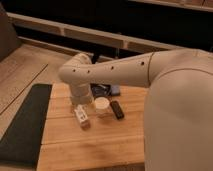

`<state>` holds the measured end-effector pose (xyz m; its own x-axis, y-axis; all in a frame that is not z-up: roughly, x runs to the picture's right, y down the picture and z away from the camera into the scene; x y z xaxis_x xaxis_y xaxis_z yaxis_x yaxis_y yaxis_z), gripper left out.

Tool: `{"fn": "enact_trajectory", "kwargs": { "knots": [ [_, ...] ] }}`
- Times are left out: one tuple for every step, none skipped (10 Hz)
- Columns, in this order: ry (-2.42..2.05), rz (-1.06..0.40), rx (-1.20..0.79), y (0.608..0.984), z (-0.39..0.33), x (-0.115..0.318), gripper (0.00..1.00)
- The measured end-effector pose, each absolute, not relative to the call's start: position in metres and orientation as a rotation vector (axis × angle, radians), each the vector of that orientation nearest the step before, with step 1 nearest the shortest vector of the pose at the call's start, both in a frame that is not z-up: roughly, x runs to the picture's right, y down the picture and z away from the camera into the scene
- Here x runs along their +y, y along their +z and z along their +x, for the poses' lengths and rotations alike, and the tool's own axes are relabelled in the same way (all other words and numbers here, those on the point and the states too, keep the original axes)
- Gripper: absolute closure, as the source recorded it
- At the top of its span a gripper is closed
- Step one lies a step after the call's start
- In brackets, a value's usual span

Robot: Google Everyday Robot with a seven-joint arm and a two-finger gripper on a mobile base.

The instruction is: Place the ceramic cup in the ceramic bowl

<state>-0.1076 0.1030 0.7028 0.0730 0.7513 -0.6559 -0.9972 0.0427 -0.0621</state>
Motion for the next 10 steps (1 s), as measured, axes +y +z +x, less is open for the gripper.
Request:
{"fn": "enact_trajectory", "kwargs": {
  "knots": [
    [1.434, -0.591, 0.523, 0.703, -0.108, 0.103, 0.35],
    [1.434, -0.591, 0.523, 0.703, -0.108, 0.103, 0.35],
    [1.434, -0.591, 0.523, 0.703, -0.108, 0.103, 0.35],
    [1.434, -0.591, 0.523, 0.703, -0.108, 0.103, 0.35],
    [1.434, -0.591, 0.523, 0.703, -0.108, 0.103, 0.35],
    [1.434, -0.591, 0.523, 0.703, -0.108, 0.103, 0.35],
    [1.433, -0.590, 0.522, 0.703, -0.108, 0.103, 0.35],
    [1.433, -0.586, 0.515, 0.703, -0.108, 0.101, 0.35],
    [1.421, -0.560, 0.446, 0.709, -0.111, 0.083, 0.35],
    [1.413, -0.530, 0.368, 0.715, -0.113, 0.061, 0.35]
  ]
}}
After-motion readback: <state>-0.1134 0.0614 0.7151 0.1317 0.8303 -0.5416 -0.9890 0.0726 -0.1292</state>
